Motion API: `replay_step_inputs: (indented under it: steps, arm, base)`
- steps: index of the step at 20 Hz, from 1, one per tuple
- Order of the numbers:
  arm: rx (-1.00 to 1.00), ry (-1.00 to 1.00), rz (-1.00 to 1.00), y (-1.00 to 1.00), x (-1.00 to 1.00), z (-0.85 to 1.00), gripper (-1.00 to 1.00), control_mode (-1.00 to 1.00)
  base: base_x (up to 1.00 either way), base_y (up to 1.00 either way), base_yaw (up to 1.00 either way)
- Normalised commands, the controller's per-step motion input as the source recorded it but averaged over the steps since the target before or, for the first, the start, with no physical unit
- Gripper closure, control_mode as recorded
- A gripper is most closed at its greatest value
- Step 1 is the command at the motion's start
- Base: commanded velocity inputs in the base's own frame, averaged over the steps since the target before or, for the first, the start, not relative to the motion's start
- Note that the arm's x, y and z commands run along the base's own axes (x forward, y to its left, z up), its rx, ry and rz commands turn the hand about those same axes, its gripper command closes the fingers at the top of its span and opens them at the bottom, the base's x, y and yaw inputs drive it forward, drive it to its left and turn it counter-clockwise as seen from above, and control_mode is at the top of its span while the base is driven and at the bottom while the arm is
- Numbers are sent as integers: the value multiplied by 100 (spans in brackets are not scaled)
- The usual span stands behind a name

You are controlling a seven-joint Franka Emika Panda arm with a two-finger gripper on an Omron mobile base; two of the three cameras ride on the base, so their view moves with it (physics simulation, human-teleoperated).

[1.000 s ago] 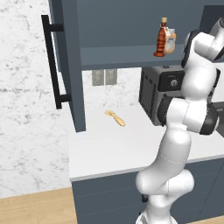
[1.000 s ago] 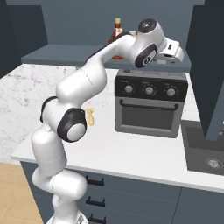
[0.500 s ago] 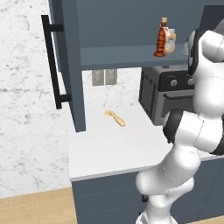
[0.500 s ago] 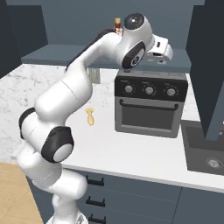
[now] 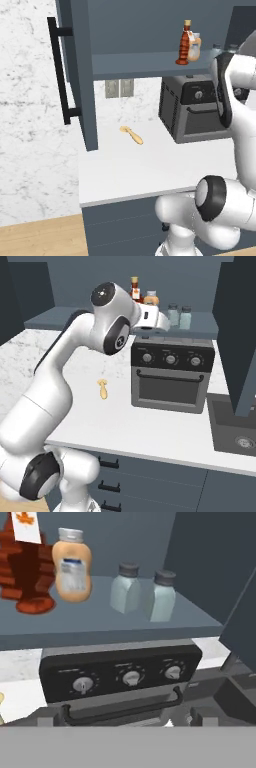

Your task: Put the shaker and condiment bottle from the counter next to their counterparts in the cabinet.

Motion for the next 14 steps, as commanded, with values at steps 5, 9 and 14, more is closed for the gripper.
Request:
replay_step_inputs:
  steps: [5,9,14]
  arm:
    - [-1,-4,-8,58,-100,0,-100,-100]
    - [0,-4,-11,67,-100,1,-100,-100]
    - [0,-6,-10,68,-100,3,-100,-100]
  base:
    - [0,0,0]
    - [0,0,0]
    - [0,0,0]
